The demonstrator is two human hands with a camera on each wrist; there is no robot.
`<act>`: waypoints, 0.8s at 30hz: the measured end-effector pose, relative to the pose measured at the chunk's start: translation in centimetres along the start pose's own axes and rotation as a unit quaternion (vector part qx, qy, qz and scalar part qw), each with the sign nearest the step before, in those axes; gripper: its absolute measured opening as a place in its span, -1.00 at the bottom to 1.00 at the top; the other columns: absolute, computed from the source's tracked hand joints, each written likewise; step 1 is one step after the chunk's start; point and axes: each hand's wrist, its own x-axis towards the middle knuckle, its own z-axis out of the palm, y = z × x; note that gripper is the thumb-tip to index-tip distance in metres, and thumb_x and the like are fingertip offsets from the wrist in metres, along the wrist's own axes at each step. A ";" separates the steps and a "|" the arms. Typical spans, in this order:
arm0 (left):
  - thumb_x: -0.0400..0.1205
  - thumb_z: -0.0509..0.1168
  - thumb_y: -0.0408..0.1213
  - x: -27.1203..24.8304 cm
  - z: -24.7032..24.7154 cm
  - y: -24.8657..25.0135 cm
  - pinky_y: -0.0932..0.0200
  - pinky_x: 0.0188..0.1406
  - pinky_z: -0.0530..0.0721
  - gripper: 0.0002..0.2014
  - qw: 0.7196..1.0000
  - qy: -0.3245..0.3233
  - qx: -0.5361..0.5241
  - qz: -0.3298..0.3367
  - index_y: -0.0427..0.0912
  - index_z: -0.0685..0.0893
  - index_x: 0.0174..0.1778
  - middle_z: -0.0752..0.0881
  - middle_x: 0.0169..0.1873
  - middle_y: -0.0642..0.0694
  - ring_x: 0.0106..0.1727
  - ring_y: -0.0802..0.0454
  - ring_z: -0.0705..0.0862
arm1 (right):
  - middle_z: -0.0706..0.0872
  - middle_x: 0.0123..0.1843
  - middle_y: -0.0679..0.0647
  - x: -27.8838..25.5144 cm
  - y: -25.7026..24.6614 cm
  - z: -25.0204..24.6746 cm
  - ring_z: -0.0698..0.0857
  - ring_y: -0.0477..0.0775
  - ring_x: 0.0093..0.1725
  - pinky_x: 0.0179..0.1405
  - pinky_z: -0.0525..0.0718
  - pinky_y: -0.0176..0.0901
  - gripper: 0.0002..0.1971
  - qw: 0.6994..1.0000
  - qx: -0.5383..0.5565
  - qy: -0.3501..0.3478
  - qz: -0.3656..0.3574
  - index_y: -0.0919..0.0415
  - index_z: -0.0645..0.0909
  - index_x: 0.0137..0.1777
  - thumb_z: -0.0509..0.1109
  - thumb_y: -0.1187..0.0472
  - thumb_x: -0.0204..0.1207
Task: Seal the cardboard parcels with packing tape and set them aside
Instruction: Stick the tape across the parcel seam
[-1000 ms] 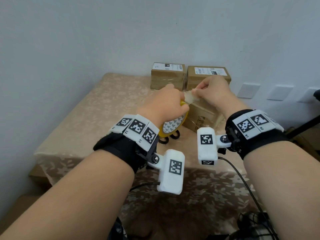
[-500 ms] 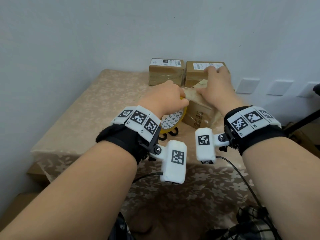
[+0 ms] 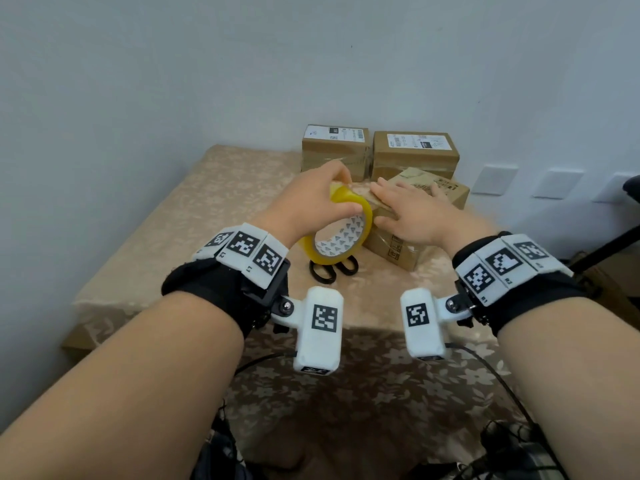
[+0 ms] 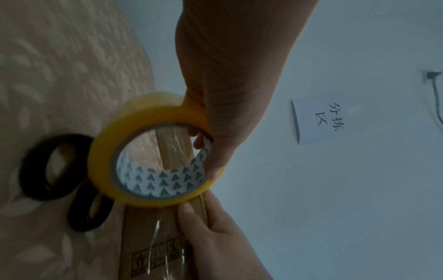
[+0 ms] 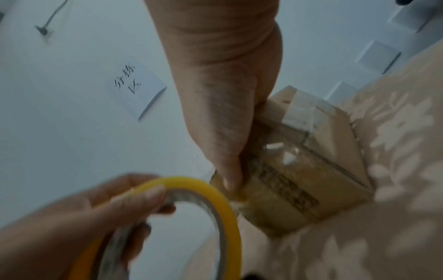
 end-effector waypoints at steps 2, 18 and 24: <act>0.52 0.43 -0.03 0.2 -0.3 0.0 0.19 -0.06 0.47 -0.61 1.000 0.030 0.007 0.005 -0.07 0.57 0.20 0.60 0.01 0.08 0.07 0.08 0.56 | -0.11 0.73 -0.10 0.3 -1.2 0.3 -0.07 0.06 0.71 0.58 -0.18 0.46 -0.39 0.999 -0.002 0.022 0.034 -0.03 -0.13 0.71 0.01 -0.06 0.74; 0.59 0.31 0.08 0.4 -0.9 -0.5 0.04 0.13 0.55 -0.54 0.987 -0.046 0.151 -0.015 -0.01 0.59 0.37 0.53 0.18 -0.12 0.20 -0.10 0.55 | 0.47 0.50 0.01 0.7 -2.2 -1.4 0.33 0.20 0.55 0.57 -0.04 0.39 -0.50 0.975 0.193 0.034 0.101 0.00 0.51 0.25 -0.21 -0.14 0.66; 0.61 0.27 0.08 0.0 -0.6 -0.9 0.15 0.09 0.49 -0.49 0.995 -0.042 0.093 -0.014 0.03 0.49 0.48 0.41 0.09 -0.05 0.13 0.00 0.52 | 0.52 0.37 0.12 2.3 -4.1 0.1 0.42 0.28 0.43 0.34 0.34 0.24 -0.60 0.983 0.027 0.135 0.125 -0.06 0.58 0.34 -0.02 -0.08 0.72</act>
